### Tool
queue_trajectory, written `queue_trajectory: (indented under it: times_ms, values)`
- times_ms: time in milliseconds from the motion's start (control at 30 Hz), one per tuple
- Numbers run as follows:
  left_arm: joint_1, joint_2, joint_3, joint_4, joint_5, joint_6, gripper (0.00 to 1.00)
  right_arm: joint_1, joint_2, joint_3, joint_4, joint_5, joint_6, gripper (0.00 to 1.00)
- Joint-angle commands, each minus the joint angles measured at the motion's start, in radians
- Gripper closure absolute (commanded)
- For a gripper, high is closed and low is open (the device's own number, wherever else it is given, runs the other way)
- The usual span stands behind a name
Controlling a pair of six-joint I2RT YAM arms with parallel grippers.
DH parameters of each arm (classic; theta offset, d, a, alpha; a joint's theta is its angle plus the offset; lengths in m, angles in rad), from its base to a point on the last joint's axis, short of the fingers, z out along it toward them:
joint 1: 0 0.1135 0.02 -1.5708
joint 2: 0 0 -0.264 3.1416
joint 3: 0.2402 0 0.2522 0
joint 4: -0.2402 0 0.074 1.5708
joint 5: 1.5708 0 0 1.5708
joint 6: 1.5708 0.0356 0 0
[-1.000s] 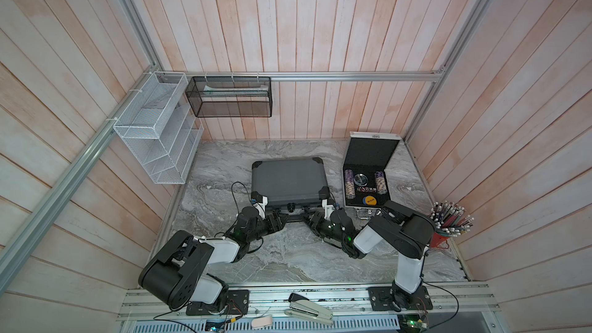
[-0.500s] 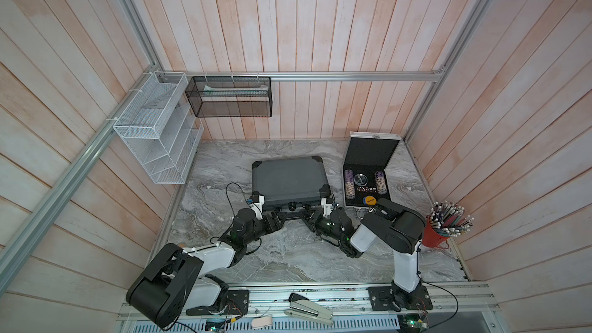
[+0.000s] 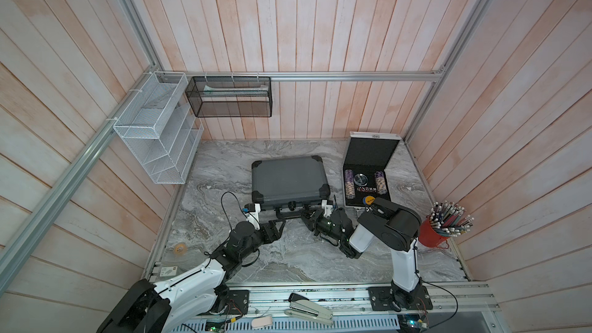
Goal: Open the poker set cases
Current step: Pick up the poker set case from the center of the board.
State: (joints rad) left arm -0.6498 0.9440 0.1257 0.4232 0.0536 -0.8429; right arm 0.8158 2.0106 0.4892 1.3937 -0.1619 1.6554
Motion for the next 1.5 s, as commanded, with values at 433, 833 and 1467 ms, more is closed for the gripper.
queue_trajectory:
  times_ms: [433,833,1467]
  values:
    - [-0.04,-0.092,-0.032,0.032,-0.152,-0.138,0.0,-0.007,-0.146,0.127,-0.058,0.085,-0.067,1.0]
    - [0.149,0.159,0.06,0.27,0.166,-0.256,0.1,0.0,-0.17,0.146,-0.076,0.075,-0.097,1.0]
    - [0.191,0.508,0.117,0.578,0.256,-0.427,0.39,0.003,-0.199,0.18,-0.096,0.056,-0.141,1.0]
